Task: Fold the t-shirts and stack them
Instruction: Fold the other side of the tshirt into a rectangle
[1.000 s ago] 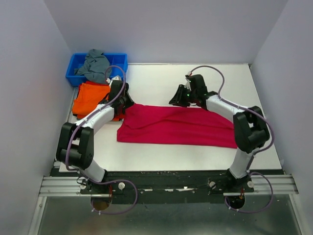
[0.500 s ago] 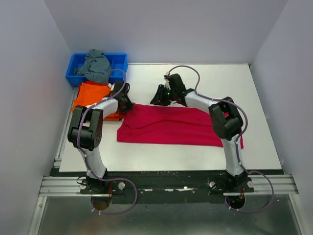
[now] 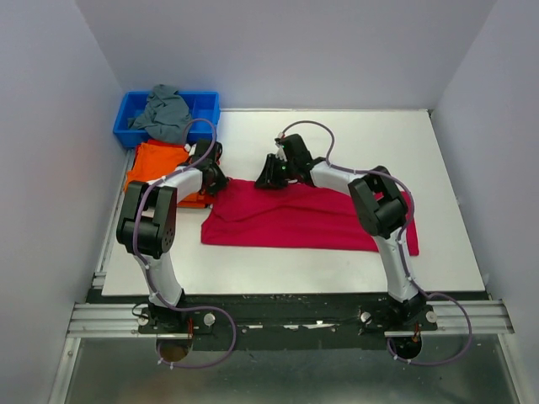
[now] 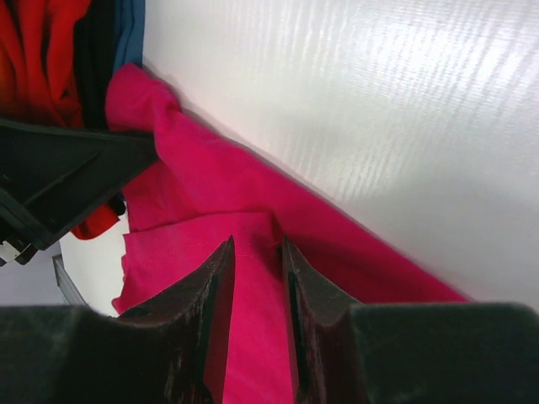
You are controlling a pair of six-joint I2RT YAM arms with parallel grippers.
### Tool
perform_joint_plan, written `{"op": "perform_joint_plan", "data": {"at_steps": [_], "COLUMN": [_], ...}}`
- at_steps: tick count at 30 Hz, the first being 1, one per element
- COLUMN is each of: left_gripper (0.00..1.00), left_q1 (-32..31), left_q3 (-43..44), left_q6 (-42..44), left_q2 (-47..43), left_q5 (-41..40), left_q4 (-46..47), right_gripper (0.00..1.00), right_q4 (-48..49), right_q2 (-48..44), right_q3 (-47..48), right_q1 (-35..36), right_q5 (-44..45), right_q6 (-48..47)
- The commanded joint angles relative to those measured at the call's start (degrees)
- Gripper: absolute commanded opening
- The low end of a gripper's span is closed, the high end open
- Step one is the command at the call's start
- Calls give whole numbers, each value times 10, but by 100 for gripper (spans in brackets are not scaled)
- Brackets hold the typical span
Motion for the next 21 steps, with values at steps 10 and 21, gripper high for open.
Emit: {"op": "perform_joint_plan", "data": {"at_steps": [10,21], "left_gripper": [14,14], "left_q1": [8,8], "left_q3": [18,17], "left_q6": [15,18], "left_q2": [-1,-9], "left_q5": [-33,-33], "left_q4": [-36,-33], "right_gripper": [6,2], "right_q4": [-7,45], "right_q2": [8,-128], "right_q3": [30,-161], "right_q1": [12,12], "right_q5": [-27,-63], "right_q6": [-13,-14]}}
